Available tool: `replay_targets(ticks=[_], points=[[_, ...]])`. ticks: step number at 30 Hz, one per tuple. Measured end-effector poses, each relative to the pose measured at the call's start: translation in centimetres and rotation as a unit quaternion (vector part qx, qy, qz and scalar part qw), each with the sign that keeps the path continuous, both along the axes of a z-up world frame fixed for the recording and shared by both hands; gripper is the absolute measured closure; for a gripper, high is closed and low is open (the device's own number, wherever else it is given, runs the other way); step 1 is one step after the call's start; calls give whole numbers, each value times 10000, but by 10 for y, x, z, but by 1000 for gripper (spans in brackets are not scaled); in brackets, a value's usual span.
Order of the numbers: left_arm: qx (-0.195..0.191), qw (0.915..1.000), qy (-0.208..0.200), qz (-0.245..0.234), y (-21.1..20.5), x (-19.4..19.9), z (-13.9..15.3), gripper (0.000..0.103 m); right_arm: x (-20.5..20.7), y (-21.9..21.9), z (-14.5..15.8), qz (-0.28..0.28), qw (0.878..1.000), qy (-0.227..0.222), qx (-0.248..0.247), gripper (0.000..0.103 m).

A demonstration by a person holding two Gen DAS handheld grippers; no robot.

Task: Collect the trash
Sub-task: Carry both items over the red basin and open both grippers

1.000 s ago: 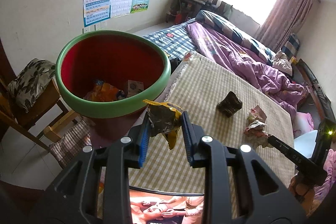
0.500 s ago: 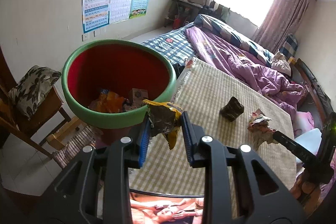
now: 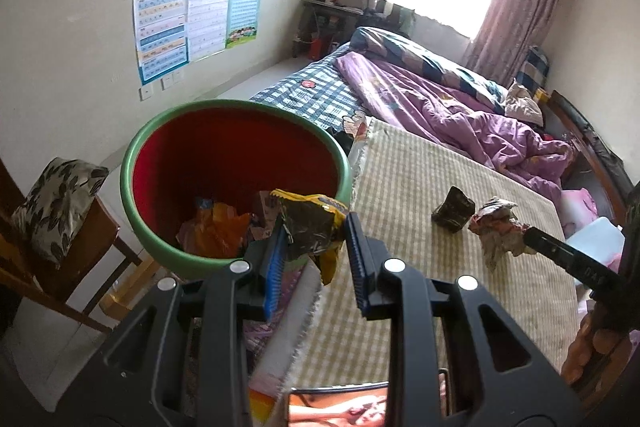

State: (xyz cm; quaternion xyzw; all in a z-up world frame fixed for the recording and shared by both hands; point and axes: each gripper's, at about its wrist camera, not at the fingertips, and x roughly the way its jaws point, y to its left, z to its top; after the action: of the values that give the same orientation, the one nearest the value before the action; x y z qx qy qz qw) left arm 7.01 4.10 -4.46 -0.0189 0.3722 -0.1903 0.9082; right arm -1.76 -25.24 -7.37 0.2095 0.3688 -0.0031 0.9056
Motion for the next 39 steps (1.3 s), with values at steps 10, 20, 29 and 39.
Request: replay_targets(ticks=[10, 20, 29, 39], points=[[-57, 9991, -6, -416, 15, 28, 3, 76, 16, 28, 13, -213, 9996, -174, -72, 84], [-122, 9970, 4, -759, 24, 50, 1, 76, 29, 55, 29, -314, 9987, -339, -202, 84], [-179, 9961, 80, -861, 33, 58, -4, 76, 40, 78, 34, -259, 9987, -355, -260, 84], [-108, 9960, 205, -868, 39, 75, -16, 76, 63, 102, 40, 97, 9988, -429, -228, 84]])
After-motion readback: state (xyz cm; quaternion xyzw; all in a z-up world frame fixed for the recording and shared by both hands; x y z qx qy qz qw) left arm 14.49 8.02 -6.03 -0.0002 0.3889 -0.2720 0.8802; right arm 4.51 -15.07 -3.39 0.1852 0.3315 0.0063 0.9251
